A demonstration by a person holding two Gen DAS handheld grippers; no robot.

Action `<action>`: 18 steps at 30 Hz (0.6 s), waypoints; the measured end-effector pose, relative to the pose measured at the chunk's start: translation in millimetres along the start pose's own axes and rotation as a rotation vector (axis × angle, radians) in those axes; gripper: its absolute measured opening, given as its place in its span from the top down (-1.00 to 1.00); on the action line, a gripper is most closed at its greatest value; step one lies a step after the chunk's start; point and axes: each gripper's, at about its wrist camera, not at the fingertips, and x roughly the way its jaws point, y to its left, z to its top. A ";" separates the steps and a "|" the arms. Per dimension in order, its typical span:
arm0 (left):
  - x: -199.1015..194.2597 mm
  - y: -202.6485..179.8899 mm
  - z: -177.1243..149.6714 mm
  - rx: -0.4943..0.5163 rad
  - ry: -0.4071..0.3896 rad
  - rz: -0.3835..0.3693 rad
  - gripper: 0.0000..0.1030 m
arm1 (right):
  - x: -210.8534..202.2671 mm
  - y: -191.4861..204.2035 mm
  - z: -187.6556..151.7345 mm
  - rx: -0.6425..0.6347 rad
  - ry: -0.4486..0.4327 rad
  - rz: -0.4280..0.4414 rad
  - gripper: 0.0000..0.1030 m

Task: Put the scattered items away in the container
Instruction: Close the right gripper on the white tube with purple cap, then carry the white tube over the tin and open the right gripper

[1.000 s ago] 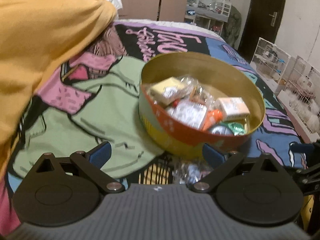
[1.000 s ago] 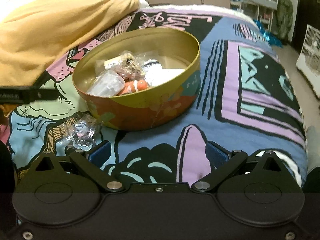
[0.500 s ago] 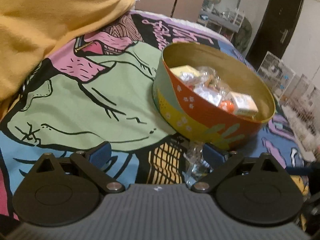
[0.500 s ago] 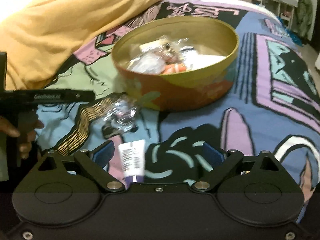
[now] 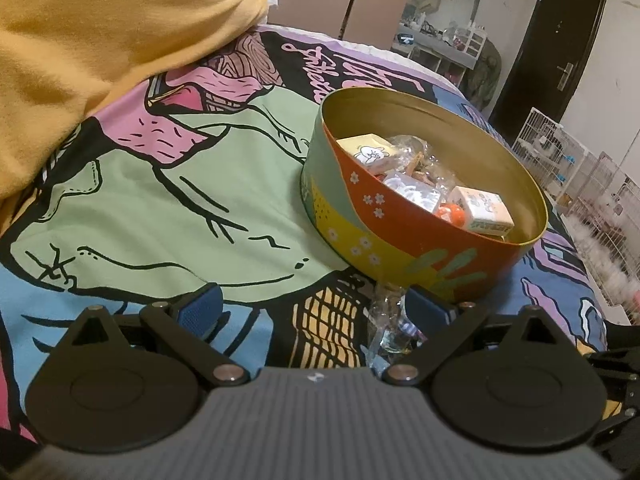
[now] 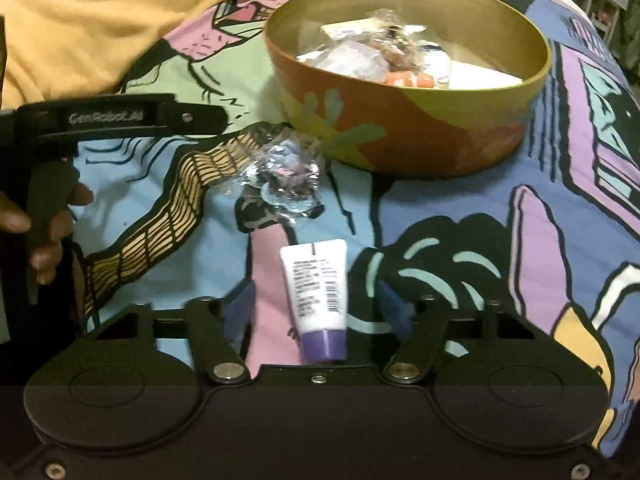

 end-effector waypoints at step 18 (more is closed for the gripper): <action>3.4 -4.0 -2.6 0.020 0.018 -0.014 -0.96 | -34.6 -10.5 5.2 -0.003 -0.020 -0.055 0.41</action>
